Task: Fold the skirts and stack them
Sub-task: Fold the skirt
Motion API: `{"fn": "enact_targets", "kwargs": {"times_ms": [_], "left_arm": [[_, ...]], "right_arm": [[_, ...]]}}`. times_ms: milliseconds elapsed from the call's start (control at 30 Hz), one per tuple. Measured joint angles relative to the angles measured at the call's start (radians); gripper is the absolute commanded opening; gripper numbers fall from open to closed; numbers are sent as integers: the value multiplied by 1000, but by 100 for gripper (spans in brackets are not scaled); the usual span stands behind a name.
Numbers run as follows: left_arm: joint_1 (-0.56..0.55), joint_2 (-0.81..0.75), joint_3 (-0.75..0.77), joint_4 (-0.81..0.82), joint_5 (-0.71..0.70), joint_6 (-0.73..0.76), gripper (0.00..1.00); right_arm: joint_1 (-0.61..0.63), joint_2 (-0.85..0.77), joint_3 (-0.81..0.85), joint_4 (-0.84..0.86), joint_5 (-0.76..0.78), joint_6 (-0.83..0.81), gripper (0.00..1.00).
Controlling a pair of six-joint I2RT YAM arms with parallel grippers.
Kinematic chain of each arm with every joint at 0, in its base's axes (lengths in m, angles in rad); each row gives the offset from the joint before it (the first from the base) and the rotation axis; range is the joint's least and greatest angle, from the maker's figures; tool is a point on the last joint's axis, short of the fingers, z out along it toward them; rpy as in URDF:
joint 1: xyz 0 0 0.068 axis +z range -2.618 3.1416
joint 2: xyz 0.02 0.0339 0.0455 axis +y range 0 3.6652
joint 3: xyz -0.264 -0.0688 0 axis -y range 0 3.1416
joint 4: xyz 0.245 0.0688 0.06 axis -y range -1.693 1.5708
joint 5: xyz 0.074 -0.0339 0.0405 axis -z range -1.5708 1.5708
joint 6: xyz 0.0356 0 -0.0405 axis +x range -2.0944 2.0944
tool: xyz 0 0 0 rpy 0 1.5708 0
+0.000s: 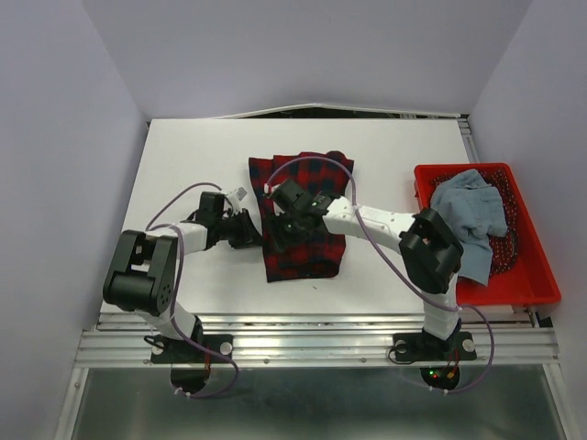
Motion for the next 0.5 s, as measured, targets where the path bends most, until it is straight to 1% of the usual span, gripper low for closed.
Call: {"fn": "enact_targets", "kwargs": {"times_ms": [233, 367, 400, 500], "left_arm": [[-23, 84, 40, 1, -6, 0, 14], [-23, 101, 56, 0, -5, 0, 14], [-23, 106, 62, -1, -5, 0, 14], [-23, 112, 69, -1, -6, 0, 14]], "right_arm": [[2, 22, 32, -23, -3, 24, 59], [3, 31, 48, -28, -6, 35, 59], [3, 35, 53, -29, -6, 37, 57], [8, 48, 68, -31, -6, 39, 57]]}}
